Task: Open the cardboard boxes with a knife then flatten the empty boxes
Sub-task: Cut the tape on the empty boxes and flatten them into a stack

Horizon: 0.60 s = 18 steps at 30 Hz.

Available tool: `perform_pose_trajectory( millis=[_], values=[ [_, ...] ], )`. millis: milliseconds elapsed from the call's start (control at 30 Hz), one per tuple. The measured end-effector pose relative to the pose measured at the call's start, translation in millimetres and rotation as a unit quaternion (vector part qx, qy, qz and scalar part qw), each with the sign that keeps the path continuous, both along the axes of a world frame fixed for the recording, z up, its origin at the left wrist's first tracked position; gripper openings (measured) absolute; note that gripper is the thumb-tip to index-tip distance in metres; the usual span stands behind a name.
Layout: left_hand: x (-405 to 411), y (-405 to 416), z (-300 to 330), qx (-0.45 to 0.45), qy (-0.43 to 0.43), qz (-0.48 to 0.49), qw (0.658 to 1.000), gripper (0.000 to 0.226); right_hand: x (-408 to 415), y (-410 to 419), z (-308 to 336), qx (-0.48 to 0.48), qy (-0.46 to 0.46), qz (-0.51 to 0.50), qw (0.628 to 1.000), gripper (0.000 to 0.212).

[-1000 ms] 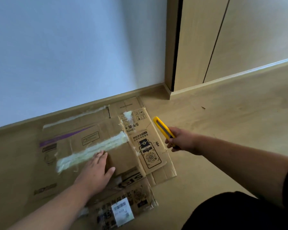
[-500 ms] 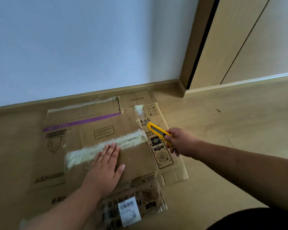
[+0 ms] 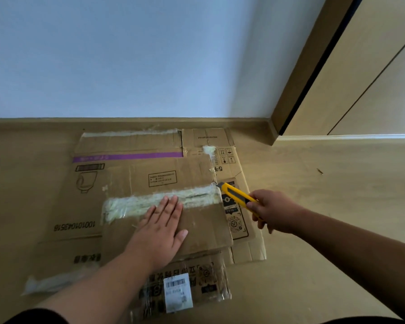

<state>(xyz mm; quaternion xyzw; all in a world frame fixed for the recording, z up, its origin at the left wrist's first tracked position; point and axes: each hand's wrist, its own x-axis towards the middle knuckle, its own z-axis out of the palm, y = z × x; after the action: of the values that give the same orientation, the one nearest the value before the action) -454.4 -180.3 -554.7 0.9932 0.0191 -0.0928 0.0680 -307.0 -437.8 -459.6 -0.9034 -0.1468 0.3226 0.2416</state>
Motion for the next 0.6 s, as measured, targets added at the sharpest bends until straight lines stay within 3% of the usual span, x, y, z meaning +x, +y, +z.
perform_pose_trajectory(
  millis=[100,300,600],
  values=[
    [2.4,-1.2,5.3,0.011,0.019,0.000,1.000,0.074,-2.7,0.9,-1.3,-0.020,-0.004,0.029,0.999,0.017],
    [-1.1,-0.8,-0.8,0.027,0.033,0.005,0.999,0.084,-6.5,12.0,-7.0,0.000,-0.011,0.062,0.998,0.057],
    [7.4,-3.2,5.1,0.040,0.107,0.003,0.994,0.124,-5.2,8.6,-3.3,0.001,0.016,0.071,0.997,0.056]
  ],
)
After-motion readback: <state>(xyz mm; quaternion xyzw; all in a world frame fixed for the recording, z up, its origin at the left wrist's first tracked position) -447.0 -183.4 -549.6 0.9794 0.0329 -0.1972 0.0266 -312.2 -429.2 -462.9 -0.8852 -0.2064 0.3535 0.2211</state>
